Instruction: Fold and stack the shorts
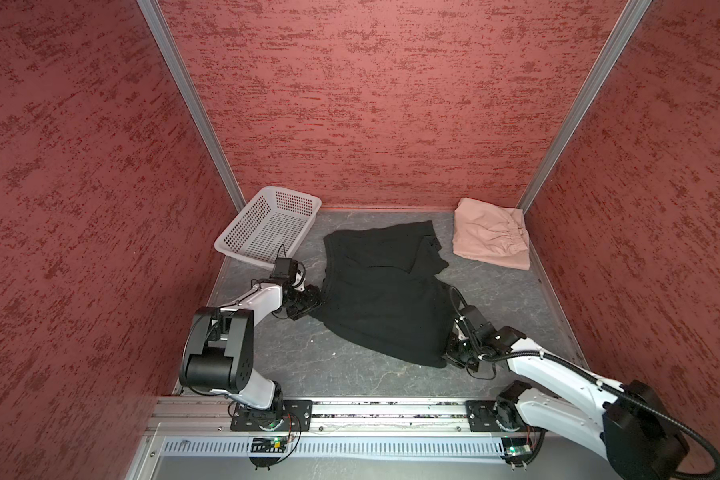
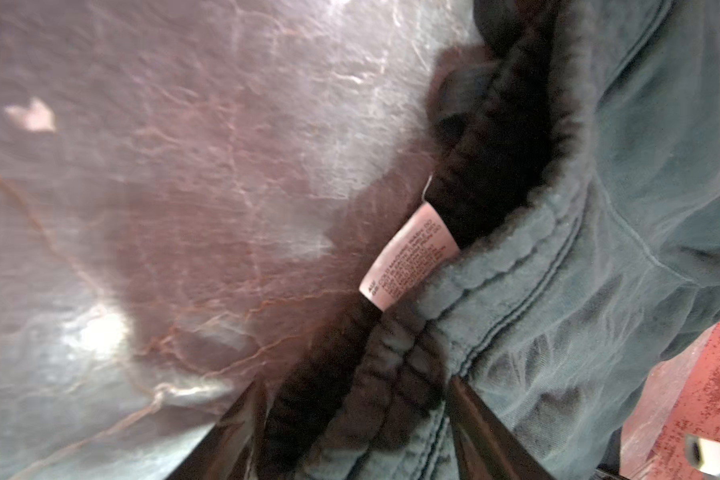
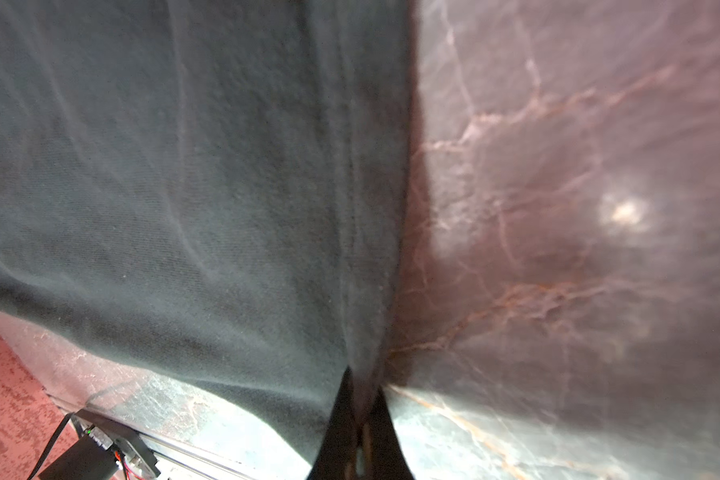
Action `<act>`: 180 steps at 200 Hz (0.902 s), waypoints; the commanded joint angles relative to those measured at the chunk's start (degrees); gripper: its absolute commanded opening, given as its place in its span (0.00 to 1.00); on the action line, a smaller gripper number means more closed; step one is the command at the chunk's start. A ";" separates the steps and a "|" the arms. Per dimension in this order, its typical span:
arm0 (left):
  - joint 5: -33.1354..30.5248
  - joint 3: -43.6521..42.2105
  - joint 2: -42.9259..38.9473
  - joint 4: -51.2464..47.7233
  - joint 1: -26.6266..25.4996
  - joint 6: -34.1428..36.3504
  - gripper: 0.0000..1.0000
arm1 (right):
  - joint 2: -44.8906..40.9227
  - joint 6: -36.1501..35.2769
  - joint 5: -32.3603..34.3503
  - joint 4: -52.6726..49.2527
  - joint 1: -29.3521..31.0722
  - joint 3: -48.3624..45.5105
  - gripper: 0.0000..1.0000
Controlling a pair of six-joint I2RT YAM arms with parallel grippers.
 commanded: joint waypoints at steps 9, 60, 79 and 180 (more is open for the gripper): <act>-0.77 -2.64 2.07 -1.25 -1.71 -1.51 0.66 | 0.63 -0.14 2.31 -0.34 0.29 2.18 0.00; 0.12 -4.25 1.56 0.72 -2.78 -2.42 0.16 | -0.16 -1.69 3.07 -4.17 0.29 5.03 0.00; -0.14 -2.79 0.32 -2.43 -2.81 -1.82 0.04 | -0.03 -3.96 1.95 -6.98 0.20 7.17 0.00; -5.49 3.45 -23.67 -26.56 -4.07 -5.52 0.00 | -1.26 -13.07 2.45 -29.68 -0.50 23.21 0.00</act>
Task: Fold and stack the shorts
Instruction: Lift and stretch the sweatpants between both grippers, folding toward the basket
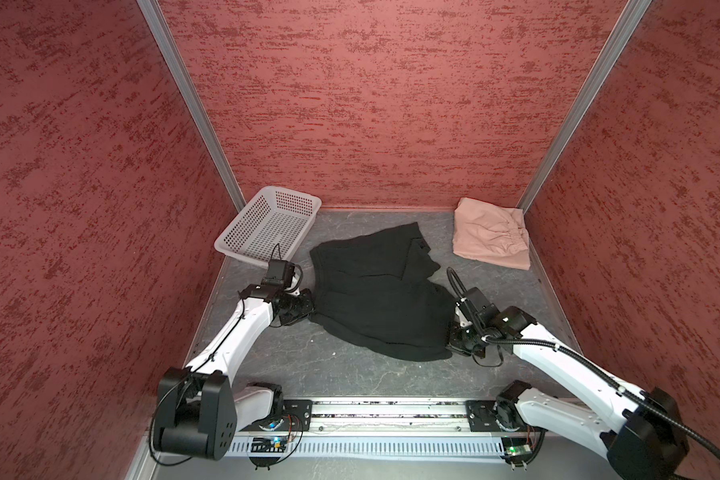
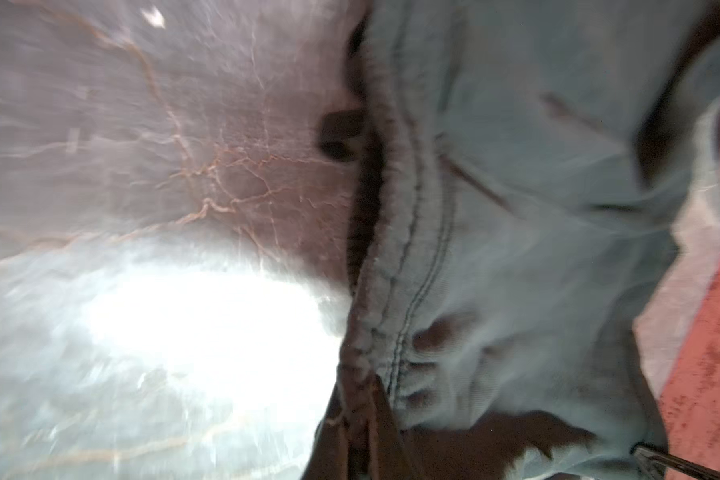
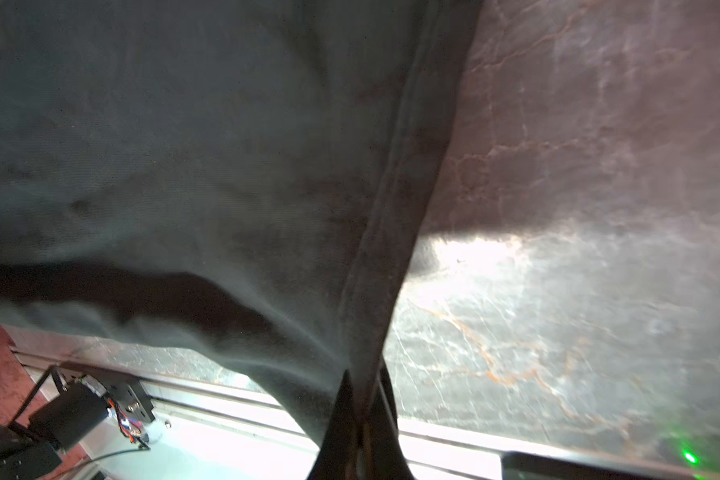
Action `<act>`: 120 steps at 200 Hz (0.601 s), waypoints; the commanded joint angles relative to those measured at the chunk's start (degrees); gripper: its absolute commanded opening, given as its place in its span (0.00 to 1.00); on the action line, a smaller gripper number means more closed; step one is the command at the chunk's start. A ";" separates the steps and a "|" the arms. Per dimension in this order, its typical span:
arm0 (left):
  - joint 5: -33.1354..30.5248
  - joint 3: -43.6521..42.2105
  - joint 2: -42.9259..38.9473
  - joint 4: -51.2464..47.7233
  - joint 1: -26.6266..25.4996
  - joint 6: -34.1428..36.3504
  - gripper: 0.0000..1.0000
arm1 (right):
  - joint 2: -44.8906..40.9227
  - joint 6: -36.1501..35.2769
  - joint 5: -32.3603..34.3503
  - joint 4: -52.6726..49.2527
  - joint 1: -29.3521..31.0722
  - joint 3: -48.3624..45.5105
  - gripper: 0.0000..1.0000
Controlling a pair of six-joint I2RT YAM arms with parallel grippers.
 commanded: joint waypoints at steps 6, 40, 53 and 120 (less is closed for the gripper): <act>-2.45 2.85 -2.67 -9.16 -1.45 -2.45 0.00 | -0.59 -3.44 1.51 -10.17 -0.32 7.64 0.00; -3.52 10.14 -6.52 -19.69 -1.39 -2.76 0.00 | 2.81 -6.75 4.37 -20.40 -0.52 18.95 0.00; -5.27 11.49 -7.54 -22.70 -1.42 -2.76 0.00 | 3.46 -7.84 4.75 -22.46 -0.59 21.32 0.00; -5.94 13.94 -3.06 -21.22 0.62 1.37 0.01 | 9.89 -17.84 5.48 -18.72 -6.33 27.39 0.00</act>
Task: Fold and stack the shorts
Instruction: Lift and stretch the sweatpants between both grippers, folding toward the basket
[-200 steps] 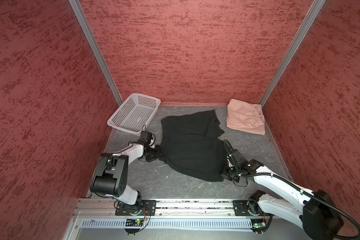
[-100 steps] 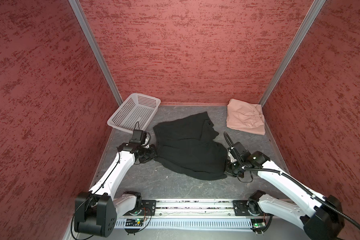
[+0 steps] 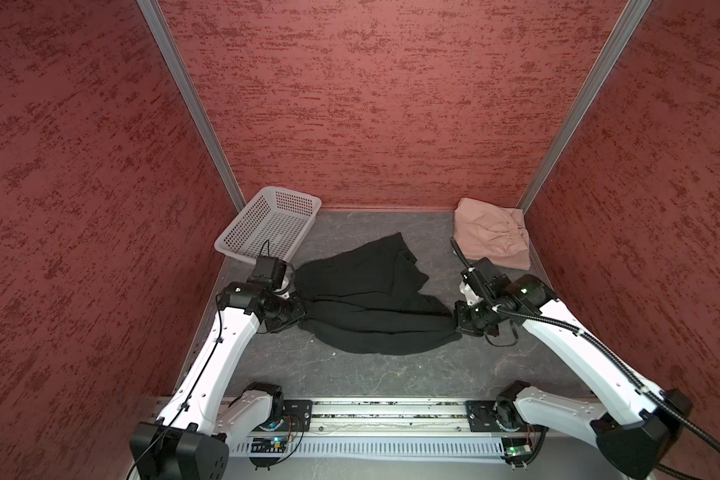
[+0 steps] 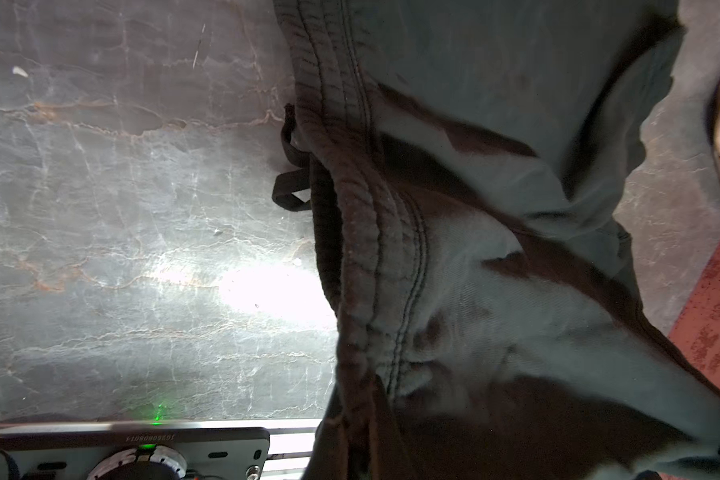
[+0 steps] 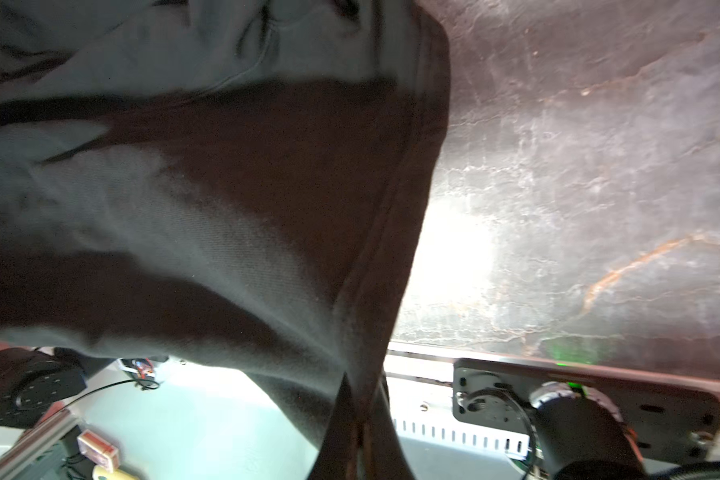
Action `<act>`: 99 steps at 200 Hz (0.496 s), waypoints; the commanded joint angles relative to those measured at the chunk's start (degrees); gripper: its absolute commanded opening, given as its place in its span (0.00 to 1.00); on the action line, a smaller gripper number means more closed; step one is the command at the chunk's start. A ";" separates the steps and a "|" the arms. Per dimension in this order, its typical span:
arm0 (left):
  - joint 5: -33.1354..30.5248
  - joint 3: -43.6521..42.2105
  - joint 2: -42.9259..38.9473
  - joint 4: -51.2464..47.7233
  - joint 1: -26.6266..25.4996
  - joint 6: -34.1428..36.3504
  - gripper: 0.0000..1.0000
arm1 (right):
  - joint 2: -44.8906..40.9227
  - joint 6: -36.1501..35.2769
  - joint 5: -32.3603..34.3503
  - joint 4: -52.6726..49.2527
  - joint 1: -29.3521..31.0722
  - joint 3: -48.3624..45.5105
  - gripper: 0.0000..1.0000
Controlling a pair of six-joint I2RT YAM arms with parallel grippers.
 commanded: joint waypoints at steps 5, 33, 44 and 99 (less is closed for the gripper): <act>-2.11 3.26 3.71 1.36 1.39 3.10 0.01 | 3.45 -6.72 2.04 2.39 -3.83 3.82 0.00; -2.89 7.39 8.50 2.93 3.48 7.00 0.02 | 9.34 -11.17 2.69 6.83 -7.11 10.81 0.00; -2.92 9.15 10.44 3.47 4.43 8.20 0.02 | 12.12 -13.28 1.83 8.72 -8.24 13.63 0.00; -1.68 17.05 22.05 4.50 6.83 12.99 0.03 | 30.00 -21.99 -0.22 12.23 -11.42 28.59 0.00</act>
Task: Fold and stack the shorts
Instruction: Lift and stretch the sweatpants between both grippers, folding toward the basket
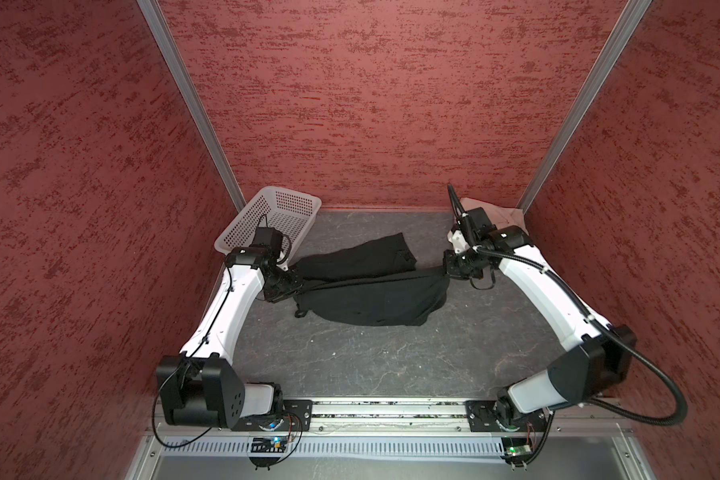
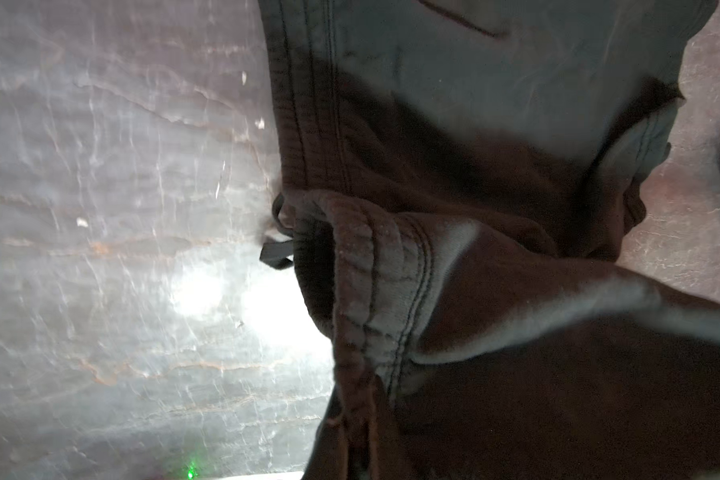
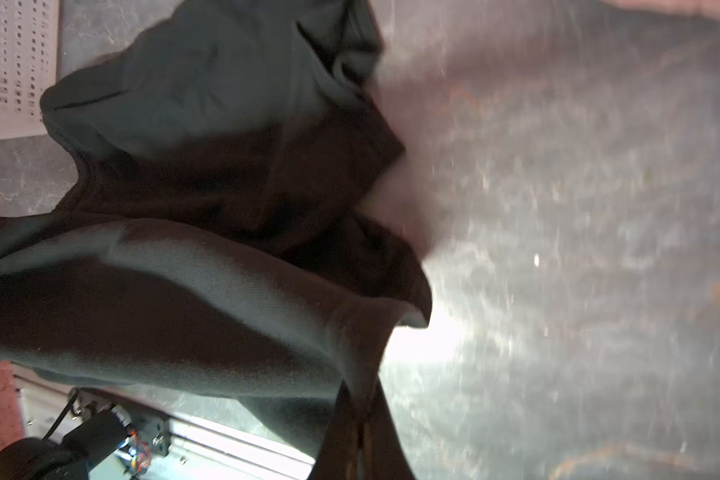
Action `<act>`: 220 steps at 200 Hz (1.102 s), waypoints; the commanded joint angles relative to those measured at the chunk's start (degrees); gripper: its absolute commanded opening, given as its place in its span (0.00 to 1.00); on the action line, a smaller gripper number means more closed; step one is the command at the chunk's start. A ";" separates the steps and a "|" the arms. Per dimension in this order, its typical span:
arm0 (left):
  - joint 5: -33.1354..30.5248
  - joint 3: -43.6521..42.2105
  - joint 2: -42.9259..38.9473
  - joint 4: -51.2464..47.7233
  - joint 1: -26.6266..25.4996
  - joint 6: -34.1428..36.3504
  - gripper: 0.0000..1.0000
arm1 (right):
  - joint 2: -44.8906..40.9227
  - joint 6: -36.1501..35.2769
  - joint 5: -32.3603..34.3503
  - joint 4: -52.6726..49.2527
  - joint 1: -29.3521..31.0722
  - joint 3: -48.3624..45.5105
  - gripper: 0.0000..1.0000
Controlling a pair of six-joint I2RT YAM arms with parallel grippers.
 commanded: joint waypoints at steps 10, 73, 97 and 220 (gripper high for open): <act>-1.01 3.87 4.77 2.30 1.45 3.78 0.03 | 8.76 -7.36 -0.62 2.84 -1.60 7.81 0.00; -0.80 6.77 3.80 0.32 1.99 4.58 0.00 | 10.04 -12.12 -0.48 2.88 -1.99 11.60 0.00; -0.15 3.18 -0.78 -0.63 1.73 3.26 0.00 | 1.64 -10.92 -1.08 5.15 -2.18 2.98 0.00; -1.82 -11.85 -26.55 -6.81 -9.22 -8.98 0.00 | -36.07 -1.38 -1.30 -3.19 -2.44 -15.88 0.00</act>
